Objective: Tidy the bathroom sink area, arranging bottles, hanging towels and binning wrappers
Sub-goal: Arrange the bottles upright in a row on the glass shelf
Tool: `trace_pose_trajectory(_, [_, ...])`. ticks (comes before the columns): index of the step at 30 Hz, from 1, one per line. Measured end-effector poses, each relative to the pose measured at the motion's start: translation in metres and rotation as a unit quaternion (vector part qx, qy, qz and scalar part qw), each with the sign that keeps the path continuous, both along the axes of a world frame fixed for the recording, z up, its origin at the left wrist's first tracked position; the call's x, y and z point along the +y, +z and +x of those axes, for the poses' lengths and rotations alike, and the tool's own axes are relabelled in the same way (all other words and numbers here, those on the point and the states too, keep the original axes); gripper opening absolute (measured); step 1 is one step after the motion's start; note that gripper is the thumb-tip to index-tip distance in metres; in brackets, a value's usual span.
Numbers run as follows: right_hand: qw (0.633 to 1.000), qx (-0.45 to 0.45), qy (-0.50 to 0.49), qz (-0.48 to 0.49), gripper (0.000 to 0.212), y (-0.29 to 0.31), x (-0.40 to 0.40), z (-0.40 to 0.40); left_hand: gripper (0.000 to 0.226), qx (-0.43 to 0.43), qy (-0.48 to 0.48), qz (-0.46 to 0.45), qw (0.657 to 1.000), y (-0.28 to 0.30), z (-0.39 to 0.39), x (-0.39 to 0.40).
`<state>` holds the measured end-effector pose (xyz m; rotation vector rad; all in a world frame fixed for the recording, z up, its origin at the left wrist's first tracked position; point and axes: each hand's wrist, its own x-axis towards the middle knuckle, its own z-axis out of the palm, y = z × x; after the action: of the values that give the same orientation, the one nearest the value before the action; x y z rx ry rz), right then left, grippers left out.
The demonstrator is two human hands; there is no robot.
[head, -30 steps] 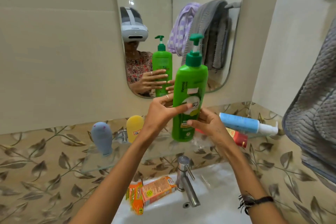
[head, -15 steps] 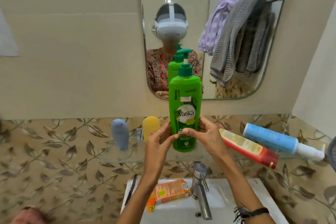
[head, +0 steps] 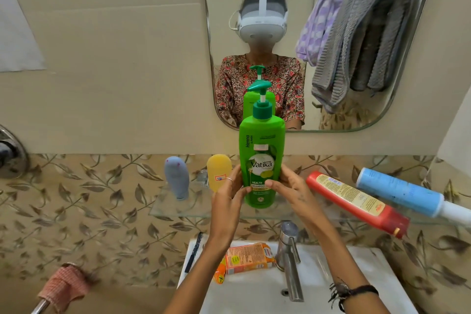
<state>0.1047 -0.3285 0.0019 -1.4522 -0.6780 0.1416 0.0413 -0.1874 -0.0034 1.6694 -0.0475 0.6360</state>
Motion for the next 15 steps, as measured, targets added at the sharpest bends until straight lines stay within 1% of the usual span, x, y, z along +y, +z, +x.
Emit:
trace_pose_trajectory(4, [1.000,-0.010,-0.001,-0.013,0.037,-0.001,0.002,0.002,0.060,-0.004,0.027,0.041,0.999,0.000,0.001,-0.001])
trace_pose_trajectory(9, [0.999,-0.013,-0.038,-0.006,0.039,-0.009,0.002,-0.002,0.052,-0.028,0.118,0.148,0.982,-0.008,-0.003,-0.008])
trace_pose_trajectory(12, [0.994,-0.020,-0.105,0.006,0.043,-0.017,-0.003,-0.008,0.049,-0.029,0.126,0.145,0.981,-0.012,-0.007,-0.016])
trace_pose_trajectory(14, [0.985,-0.003,-0.169,0.045,0.041,-0.024,-0.008,-0.016,0.051,-0.045,0.155,0.167,0.973,-0.014,-0.011,-0.023])
trace_pose_trajectory(15, [0.975,0.016,-0.208,0.075,0.037,-0.029,-0.010,-0.022,0.051,-0.060,0.178,0.192,0.963,-0.015,-0.012,-0.028])
